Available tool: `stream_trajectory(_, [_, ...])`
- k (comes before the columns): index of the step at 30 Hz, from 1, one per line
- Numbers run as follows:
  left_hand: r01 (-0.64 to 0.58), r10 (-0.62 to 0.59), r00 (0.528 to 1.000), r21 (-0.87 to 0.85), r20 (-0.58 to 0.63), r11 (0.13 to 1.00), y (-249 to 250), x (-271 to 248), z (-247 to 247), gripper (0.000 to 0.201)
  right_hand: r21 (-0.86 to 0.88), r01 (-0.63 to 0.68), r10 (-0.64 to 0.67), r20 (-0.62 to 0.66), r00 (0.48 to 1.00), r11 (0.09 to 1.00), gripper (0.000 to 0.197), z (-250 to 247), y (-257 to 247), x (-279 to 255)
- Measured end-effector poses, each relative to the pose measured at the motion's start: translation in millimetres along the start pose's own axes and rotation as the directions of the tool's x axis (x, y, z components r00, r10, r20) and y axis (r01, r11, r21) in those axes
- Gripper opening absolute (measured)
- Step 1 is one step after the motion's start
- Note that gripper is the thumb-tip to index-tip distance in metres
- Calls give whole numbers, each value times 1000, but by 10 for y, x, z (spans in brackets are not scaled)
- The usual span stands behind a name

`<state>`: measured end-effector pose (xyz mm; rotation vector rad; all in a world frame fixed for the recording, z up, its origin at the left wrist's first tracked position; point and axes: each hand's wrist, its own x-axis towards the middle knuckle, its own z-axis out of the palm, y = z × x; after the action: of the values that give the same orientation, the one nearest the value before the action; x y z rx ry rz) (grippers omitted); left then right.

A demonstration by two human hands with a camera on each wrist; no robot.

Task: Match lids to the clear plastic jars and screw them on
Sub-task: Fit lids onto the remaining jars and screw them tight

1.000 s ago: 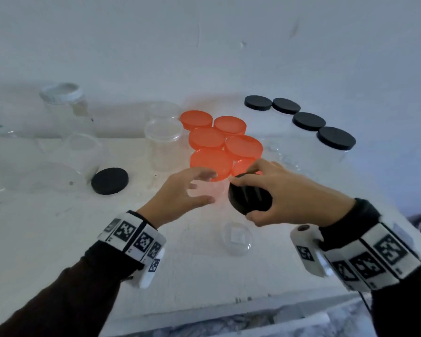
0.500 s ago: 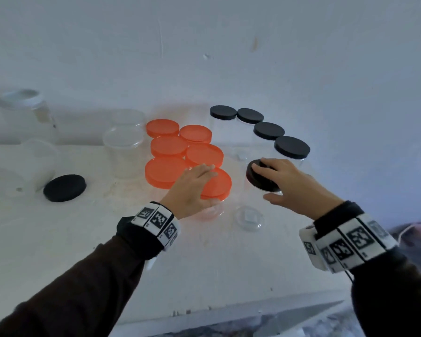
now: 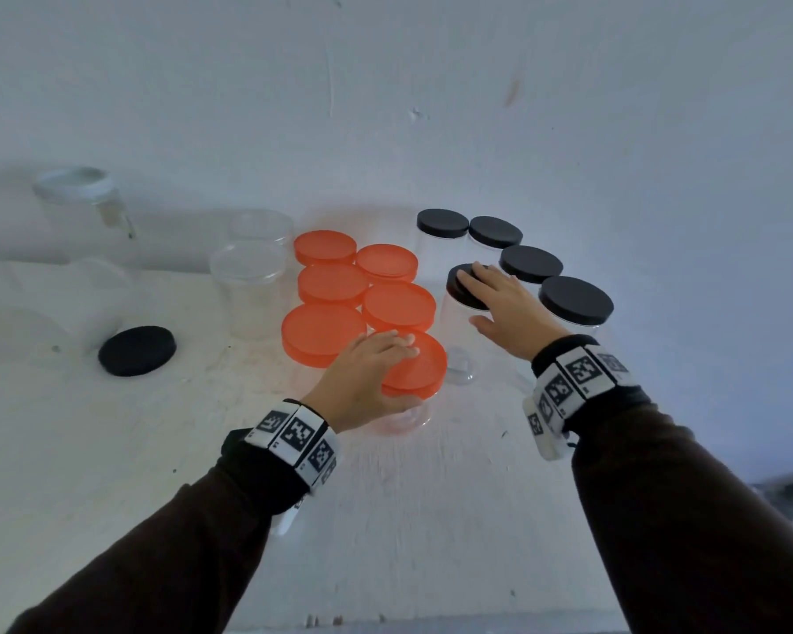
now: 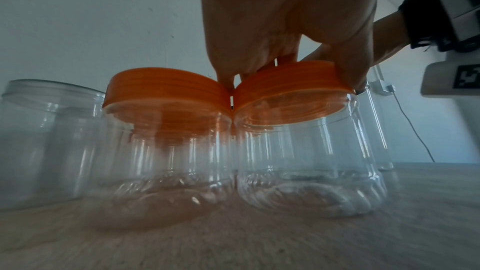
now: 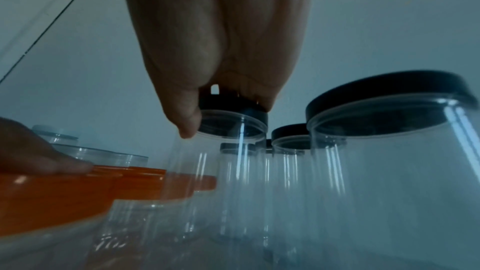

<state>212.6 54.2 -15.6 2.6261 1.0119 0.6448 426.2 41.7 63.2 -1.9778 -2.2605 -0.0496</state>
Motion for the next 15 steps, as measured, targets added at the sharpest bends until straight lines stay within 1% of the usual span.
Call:
stream_trajectory(7, [15, -15, 1000, 1, 4, 1000, 13, 0, -4, 61, -35, -31, 30, -3, 1000, 999, 62, 97, 60, 248])
stream_trajectory(11, [17, -17, 1000, 17, 11, 1000, 26, -5, -19, 61, -59, -42, 40, -27, 999, 997, 62, 153, 84, 335])
stream_trajectory(15, [32, -31, 998, -16, 55, 999, 39, 5, -55, 64, -80, -52, 49, -38, 998, 995, 63, 182, 91, 385])
